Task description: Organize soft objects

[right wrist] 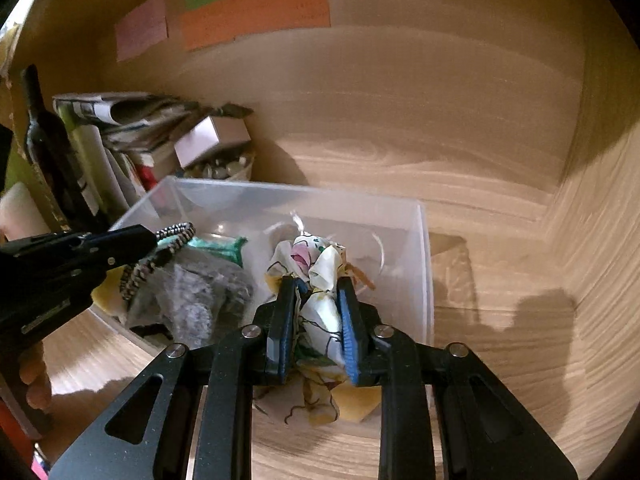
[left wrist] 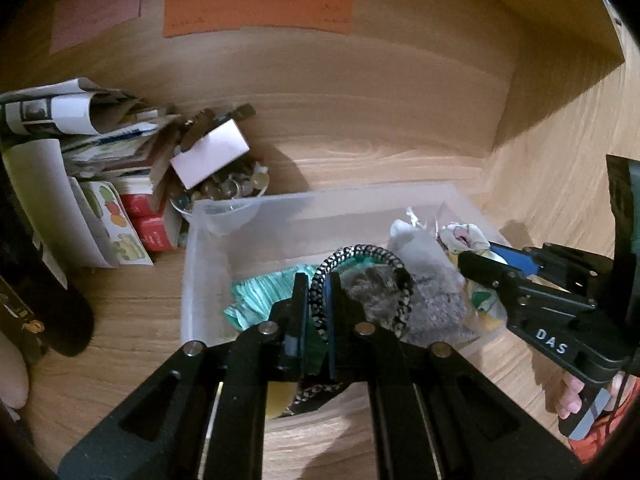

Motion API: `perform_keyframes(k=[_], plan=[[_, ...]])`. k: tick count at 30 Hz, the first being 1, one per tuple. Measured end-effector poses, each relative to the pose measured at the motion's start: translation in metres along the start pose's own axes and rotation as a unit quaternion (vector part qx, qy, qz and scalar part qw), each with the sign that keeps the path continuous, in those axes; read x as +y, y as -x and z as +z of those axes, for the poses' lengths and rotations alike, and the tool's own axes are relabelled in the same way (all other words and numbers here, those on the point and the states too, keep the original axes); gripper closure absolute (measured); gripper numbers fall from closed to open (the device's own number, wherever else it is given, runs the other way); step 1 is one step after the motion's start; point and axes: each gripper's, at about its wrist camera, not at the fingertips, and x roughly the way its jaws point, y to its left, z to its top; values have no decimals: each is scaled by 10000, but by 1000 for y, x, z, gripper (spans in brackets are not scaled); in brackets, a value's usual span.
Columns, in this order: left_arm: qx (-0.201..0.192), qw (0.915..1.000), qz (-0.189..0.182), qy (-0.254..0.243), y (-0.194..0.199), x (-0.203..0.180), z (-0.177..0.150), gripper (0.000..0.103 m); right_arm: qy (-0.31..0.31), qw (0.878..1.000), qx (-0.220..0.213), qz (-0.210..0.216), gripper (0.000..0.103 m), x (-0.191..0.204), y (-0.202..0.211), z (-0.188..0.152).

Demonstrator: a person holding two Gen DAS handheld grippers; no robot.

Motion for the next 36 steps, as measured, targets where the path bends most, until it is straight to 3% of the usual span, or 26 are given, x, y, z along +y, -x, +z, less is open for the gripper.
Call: perform_keyframes(k=[4,7,11,18,27,36], plan=[[88,9999,-72,72,1,3,1,94,49,9999,60,-83,76,0,-2,-2],[36,9999,-115,86,8,5,2,82,32,9999,16,-163,60,-1,0,1],[-161,9998,-131,60,26,5,2,60,-64,9998,-199,-67,53,-5,17,3],[-684,9976,-133,11,74,0,2,58,72,9976,-693,-45,52,2,59,8],[-1368,9903,-165,-155,139,-9,-7,50,237,9870,-1582,147,39,23,137,2],[-1948,9805,-55,-267,187,-27,-24,20,275,9758,-2156,234,18,41,176,-15]])
